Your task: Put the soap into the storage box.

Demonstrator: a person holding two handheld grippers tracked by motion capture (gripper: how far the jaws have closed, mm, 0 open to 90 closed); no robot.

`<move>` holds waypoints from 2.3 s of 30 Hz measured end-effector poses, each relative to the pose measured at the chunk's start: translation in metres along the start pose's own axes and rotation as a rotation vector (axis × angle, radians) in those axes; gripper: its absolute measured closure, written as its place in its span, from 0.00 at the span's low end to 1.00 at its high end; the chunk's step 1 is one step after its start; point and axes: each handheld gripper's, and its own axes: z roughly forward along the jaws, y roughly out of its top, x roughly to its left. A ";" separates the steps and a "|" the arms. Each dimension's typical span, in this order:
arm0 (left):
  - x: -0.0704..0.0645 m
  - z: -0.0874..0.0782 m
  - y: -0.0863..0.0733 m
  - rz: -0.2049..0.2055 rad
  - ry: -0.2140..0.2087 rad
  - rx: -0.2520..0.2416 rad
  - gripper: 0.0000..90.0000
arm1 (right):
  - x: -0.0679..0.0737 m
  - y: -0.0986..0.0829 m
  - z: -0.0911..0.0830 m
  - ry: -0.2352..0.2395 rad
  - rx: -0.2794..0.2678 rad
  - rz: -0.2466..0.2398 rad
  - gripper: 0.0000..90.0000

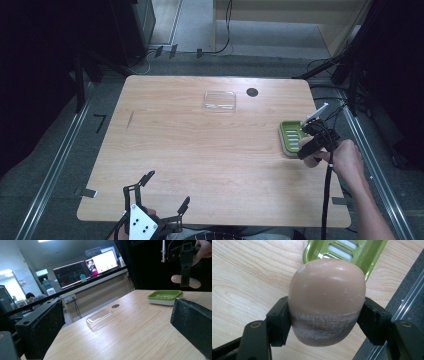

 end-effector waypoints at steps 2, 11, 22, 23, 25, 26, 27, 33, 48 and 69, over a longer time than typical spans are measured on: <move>0.000 0.000 0.000 0.000 -0.001 -0.001 0.00 | -0.001 0.001 -0.001 -0.001 -0.002 0.003 0.38; 0.000 0.000 0.000 0.001 0.000 0.001 0.00 | -0.006 0.007 -0.006 -0.001 -0.030 0.013 0.38; 0.000 0.000 0.000 0.004 -0.002 0.002 0.00 | -0.009 0.014 -0.009 -0.001 -0.048 0.022 0.38; 0.000 0.000 0.000 0.004 -0.002 0.002 0.00 | -0.010 0.015 -0.009 -0.002 -0.052 0.022 0.38; 0.000 0.000 0.000 0.003 -0.001 0.002 0.00 | -0.011 0.016 -0.009 0.001 -0.055 0.023 0.38; 0.000 0.000 0.000 0.003 -0.001 0.002 0.00 | -0.012 0.017 -0.010 0.000 -0.056 0.028 0.38; 0.000 0.000 0.000 0.003 -0.002 0.000 0.00 | -0.012 0.018 -0.010 0.000 -0.057 0.024 0.38; 0.000 0.001 0.000 0.003 -0.005 0.002 0.00 | -0.015 0.023 -0.010 0.006 -0.071 0.030 0.38; 0.000 0.001 0.000 0.000 -0.003 0.004 0.00 | -0.019 0.040 -0.004 0.013 -0.085 0.045 0.38; 0.001 0.000 0.000 -0.006 0.002 0.002 0.00 | -0.025 0.057 0.009 0.026 -0.115 0.077 0.38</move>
